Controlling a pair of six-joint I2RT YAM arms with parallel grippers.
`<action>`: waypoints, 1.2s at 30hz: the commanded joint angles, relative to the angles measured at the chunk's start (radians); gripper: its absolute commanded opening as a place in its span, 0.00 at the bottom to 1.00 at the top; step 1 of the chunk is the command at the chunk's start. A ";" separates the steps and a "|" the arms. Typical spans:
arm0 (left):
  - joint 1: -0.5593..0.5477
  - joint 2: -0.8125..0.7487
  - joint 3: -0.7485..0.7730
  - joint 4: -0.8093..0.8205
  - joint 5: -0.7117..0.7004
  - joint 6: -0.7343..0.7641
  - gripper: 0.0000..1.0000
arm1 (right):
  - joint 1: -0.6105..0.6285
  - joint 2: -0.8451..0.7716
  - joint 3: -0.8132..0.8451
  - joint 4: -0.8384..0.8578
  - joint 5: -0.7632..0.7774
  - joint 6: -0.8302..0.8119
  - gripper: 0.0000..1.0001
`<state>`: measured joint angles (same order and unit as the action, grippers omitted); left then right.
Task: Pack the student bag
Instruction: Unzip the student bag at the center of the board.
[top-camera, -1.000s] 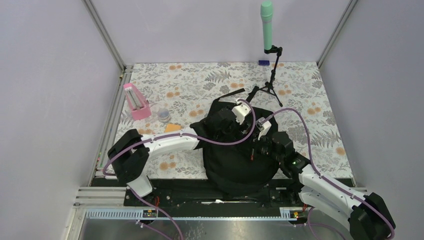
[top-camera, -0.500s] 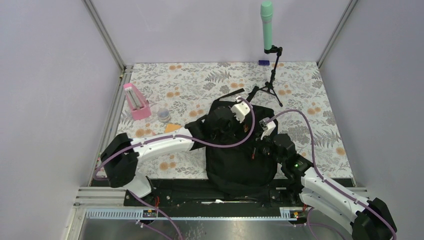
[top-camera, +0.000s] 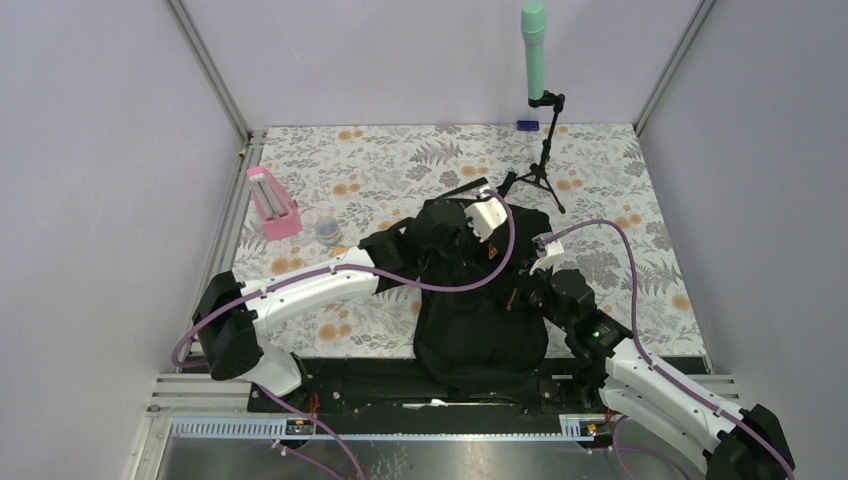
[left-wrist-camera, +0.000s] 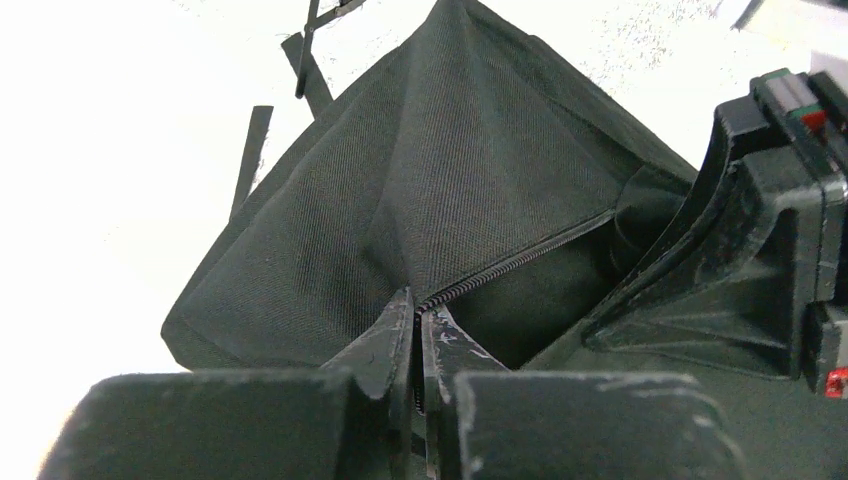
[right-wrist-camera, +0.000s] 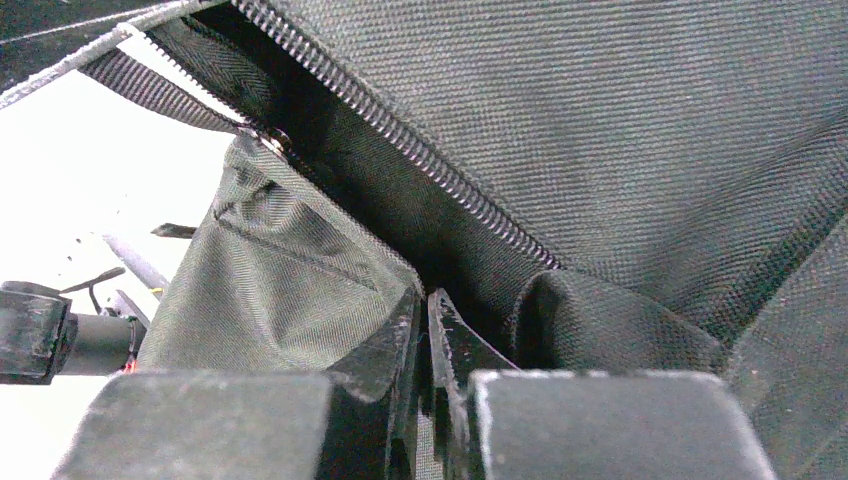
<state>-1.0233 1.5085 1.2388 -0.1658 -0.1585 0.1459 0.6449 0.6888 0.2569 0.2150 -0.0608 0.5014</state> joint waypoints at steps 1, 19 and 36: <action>0.030 -0.104 0.151 0.113 -0.116 0.122 0.00 | -0.001 -0.019 -0.011 -0.207 0.104 -0.011 0.09; 0.052 -0.134 0.010 0.025 0.136 -0.048 0.00 | -0.001 -0.191 0.187 -0.405 -0.011 -0.089 0.61; 0.052 -0.147 -0.031 0.019 0.131 -0.128 0.06 | -0.001 -0.054 0.345 -0.394 0.133 -0.432 0.66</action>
<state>-0.9771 1.4364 1.2121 -0.2363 -0.0330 0.0650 0.6468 0.5701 0.5636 -0.2256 -0.0074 0.1772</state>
